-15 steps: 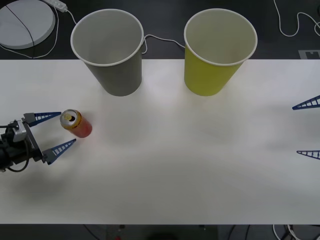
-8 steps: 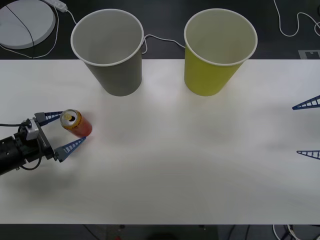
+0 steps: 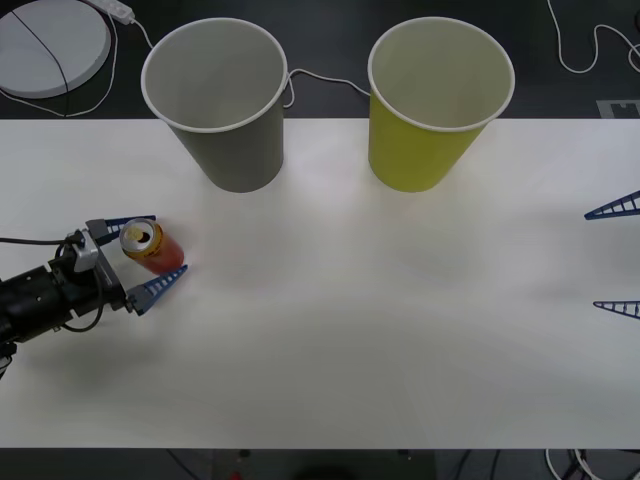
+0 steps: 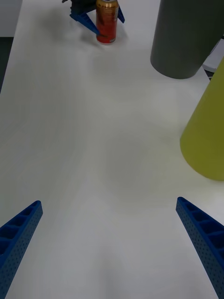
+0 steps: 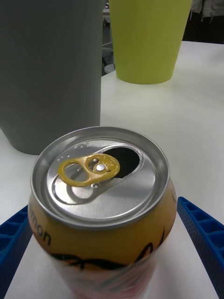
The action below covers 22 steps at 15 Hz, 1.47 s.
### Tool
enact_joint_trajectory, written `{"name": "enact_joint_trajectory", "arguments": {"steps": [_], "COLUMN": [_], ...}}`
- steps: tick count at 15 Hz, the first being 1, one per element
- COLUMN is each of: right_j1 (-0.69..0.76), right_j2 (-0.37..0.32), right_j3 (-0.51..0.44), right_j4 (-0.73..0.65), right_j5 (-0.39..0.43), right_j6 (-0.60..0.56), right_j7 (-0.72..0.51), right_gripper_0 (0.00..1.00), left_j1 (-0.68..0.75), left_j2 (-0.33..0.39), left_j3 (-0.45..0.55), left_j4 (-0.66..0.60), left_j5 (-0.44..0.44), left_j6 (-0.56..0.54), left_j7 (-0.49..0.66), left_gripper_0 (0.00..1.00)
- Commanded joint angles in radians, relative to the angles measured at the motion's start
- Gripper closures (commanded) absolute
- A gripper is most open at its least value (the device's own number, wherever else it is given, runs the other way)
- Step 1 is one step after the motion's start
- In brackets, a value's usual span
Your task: Put the can into the green bin and the plastic bottle into the gray bin
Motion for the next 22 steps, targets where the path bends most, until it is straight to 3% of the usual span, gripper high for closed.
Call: {"name": "enact_joint_trajectory", "arguments": {"steps": [1, 2, 4, 5, 11, 14, 18, 22], "right_j1": [0.0, 0.0, 0.0, 0.0, 0.0, 0.0, 0.0, 0.0], "right_j2": [0.0, 0.0, 0.0, 0.0, 0.0, 0.0, 0.0, 0.0], "right_j3": [0.0, 0.0, 0.0, 0.0, 0.0, 0.0, 0.0, 0.0], "right_j4": [0.0, 0.0, 0.0, 0.0, 0.0, 0.0, 0.0, 0.0], "right_j5": [0.0, 0.0, 0.0, 0.0, 0.0, 0.0, 0.0, 0.0], "right_j6": [0.0, 0.0, 0.0, 0.0, 0.0, 0.0, 0.0, 0.0], "right_j7": [0.0, 0.0, 0.0, 0.0, 0.0, 0.0, 0.0, 0.0], "right_gripper_0": [0.0, 0.0, 0.0, 0.0, 0.0, 0.0, 0.0, 0.0], "left_j1": [0.0, -0.001, -0.001, -0.001, 0.002, 0.03, 0.14, 0.284], "left_j2": [-0.006, -0.006, -0.006, -0.006, -0.006, 0.009, 0.057, 0.105], "left_j3": [0.0, 0.0, -0.001, 0.0, 0.0, 0.002, 0.014, 0.153], "left_j4": [0.0, 0.0, -0.002, -0.003, -0.023, -0.092, -0.361, -0.704], "left_j5": [-0.001, -0.001, 0.001, -0.002, -0.015, -0.022, -0.082, -0.301], "left_j6": [0.003, 0.003, 0.003, 0.003, 0.003, 0.01, 0.102, 0.133], "left_j7": [0.0, 0.0, 0.002, 0.003, 0.013, 0.04, 0.201, 0.464], "left_gripper_0": [0.0, 0.15, 0.9, 0.99, 1.0, 1.0, 1.0, 1.0]}}
